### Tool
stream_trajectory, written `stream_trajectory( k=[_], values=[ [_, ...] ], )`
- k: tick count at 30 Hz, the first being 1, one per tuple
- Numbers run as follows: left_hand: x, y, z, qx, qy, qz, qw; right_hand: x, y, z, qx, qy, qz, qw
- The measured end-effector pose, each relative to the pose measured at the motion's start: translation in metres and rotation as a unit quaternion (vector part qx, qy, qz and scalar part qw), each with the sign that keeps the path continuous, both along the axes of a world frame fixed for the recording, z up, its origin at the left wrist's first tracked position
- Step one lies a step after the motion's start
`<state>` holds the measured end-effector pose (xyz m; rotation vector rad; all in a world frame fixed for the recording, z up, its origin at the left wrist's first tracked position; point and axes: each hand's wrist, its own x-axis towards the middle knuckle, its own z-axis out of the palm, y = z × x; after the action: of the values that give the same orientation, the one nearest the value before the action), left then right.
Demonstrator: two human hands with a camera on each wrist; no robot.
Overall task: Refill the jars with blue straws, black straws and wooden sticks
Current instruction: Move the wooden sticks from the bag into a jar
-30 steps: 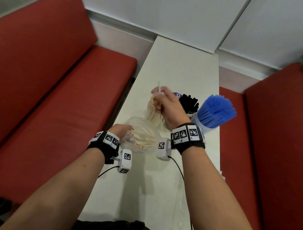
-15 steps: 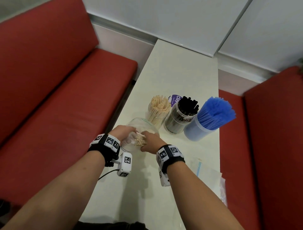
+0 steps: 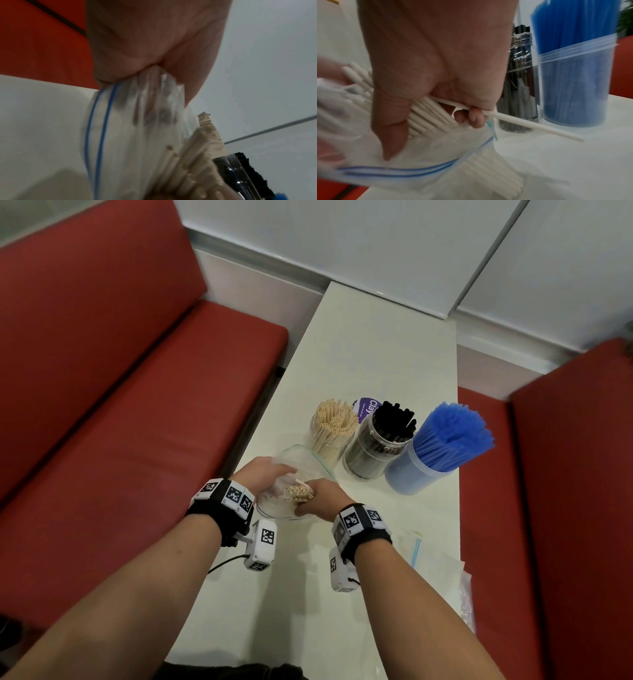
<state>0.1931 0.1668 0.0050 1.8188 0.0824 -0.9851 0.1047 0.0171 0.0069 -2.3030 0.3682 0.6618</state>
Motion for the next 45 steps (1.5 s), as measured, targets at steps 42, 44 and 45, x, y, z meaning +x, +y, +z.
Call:
stream_trajectory(
  k=[42,44,45],
  values=[
    [-0.069,-0.021,0.004,-0.071,-0.033,0.057,0.995,-0.069,-0.014,-0.006,0.235,-0.275,-0.243,0.900],
    [-0.066,-0.021,0.006,-0.067,-0.038,0.054,0.996,-0.067,-0.018,-0.002,0.228,-0.272,-0.263,0.897],
    [-0.065,-0.020,0.007,-0.064,-0.040,0.053,0.996,-0.066,-0.020,-0.001,0.223,-0.273,-0.267,0.897]
  ],
)
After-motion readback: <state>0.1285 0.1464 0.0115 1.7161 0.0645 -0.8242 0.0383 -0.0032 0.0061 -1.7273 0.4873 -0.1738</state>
